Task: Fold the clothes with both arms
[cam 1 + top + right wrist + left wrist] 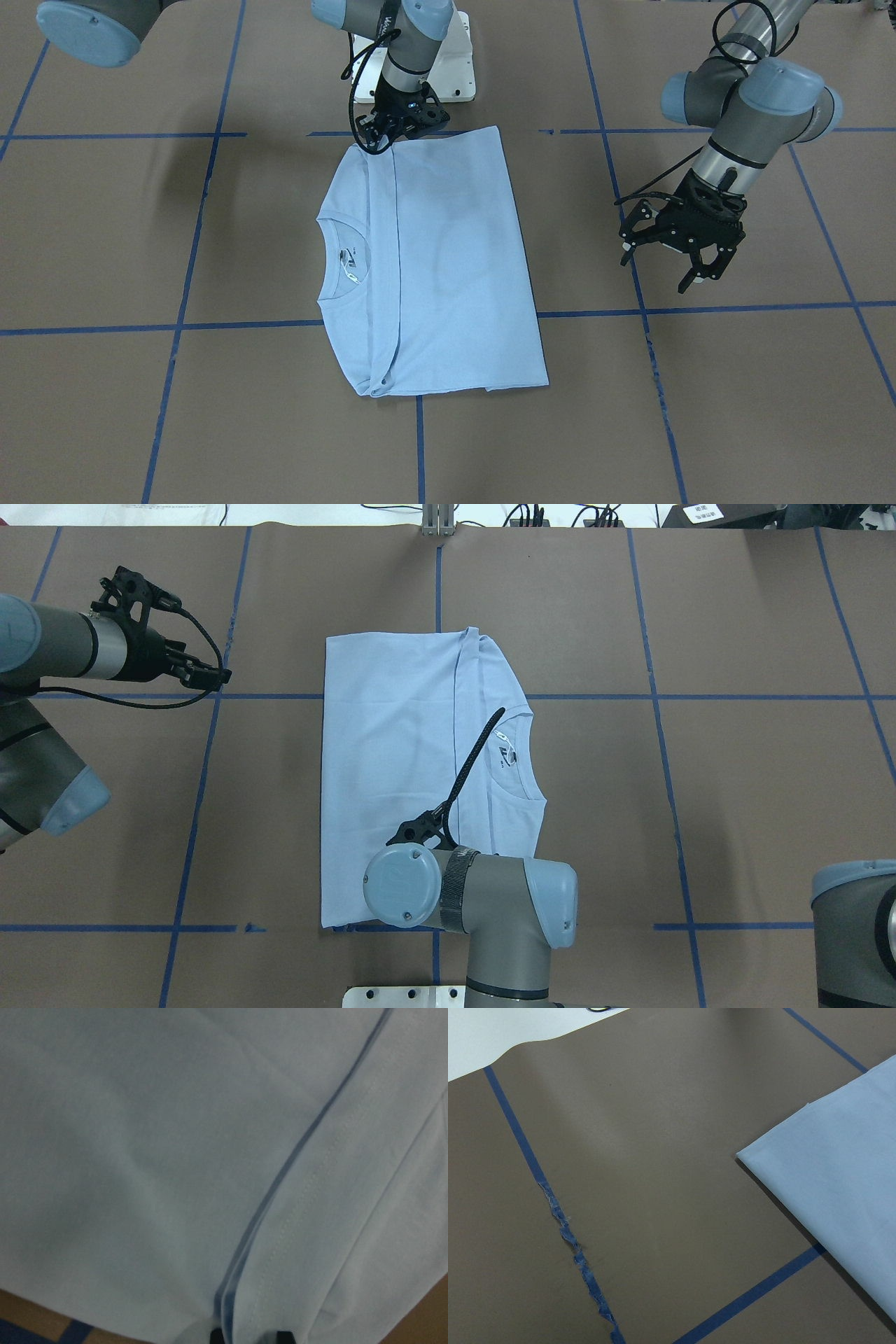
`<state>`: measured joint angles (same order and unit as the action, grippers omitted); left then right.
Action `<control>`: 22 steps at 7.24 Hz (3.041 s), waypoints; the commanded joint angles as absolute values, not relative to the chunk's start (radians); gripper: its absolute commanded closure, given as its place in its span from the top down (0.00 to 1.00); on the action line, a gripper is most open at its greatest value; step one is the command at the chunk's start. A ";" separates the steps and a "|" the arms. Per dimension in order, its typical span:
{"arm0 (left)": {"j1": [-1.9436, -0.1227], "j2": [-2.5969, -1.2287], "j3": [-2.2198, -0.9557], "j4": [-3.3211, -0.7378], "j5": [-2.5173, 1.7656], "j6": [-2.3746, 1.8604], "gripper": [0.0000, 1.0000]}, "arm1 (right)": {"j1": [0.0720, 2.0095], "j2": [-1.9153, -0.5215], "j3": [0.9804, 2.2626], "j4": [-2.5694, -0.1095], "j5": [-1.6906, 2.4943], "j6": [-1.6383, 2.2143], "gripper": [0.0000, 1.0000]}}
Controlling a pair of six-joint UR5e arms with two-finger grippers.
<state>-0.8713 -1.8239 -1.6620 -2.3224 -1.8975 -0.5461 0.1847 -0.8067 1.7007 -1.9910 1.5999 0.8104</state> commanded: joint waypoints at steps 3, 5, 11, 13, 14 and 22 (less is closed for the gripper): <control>-0.871 -1.825 -1.661 -2.322 -1.898 -0.546 1.00 | 0.179 -0.815 1.732 -1.991 1.598 0.811 0.22; -0.871 -1.825 -1.661 -2.322 -1.898 -0.546 1.00 | 0.179 -0.815 1.733 -1.990 1.595 0.811 0.32; -0.870 -1.824 -1.660 -2.322 -1.898 -0.546 1.00 | 0.179 -0.816 1.761 -1.991 1.594 0.811 0.28; -0.870 -1.825 -1.658 -2.322 -1.898 -0.546 1.00 | 0.179 -0.822 1.763 -1.990 1.591 0.811 0.25; -0.870 -1.825 -1.658 -2.322 -1.898 -0.546 1.00 | 0.179 -0.822 1.763 -1.990 1.589 0.811 0.12; -0.870 -1.825 -1.657 -2.327 -1.898 -0.546 1.00 | 0.105 -1.038 1.996 -1.973 1.498 1.242 0.00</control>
